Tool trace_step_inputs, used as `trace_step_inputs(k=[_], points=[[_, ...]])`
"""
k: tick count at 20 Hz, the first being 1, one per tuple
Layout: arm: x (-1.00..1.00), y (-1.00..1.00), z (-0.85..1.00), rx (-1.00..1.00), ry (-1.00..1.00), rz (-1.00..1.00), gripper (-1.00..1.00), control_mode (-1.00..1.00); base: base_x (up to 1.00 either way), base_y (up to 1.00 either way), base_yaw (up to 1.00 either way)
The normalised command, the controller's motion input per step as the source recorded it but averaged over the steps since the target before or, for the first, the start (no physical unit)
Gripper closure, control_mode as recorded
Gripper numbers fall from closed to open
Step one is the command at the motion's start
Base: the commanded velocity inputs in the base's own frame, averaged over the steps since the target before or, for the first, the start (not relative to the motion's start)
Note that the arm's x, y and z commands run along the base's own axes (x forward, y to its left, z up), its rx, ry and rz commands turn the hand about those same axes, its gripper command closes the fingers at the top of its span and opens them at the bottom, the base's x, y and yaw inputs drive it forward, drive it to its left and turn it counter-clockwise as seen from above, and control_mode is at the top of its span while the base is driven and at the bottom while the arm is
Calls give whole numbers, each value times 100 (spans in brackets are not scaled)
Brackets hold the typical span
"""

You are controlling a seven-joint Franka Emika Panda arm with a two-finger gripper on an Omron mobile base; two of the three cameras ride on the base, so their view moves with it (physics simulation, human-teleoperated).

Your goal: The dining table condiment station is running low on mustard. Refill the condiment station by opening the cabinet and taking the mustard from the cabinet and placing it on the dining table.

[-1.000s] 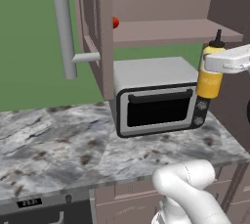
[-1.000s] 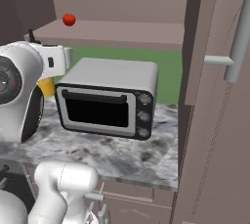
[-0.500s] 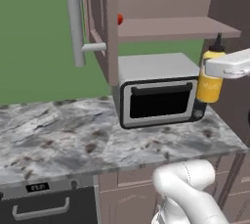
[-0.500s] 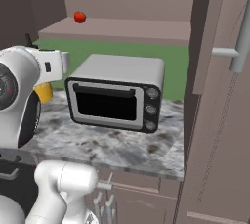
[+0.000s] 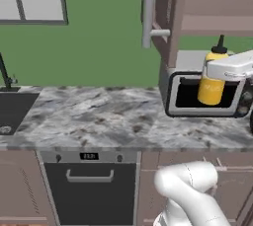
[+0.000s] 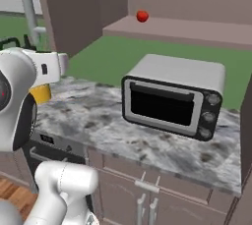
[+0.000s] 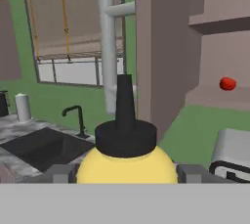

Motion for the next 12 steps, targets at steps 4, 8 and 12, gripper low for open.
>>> trace_step_inputs(k=[4, 8, 12], points=[[0, 0, 0, 0, 0, 0, 100, 100, 0, 63, 59], [0, 0, 0, 0, 0, 0, 100, 100, -1, 59, 62], [0, 0, 0, 0, 0, 0, 100, 100, 0, 61, 66]])
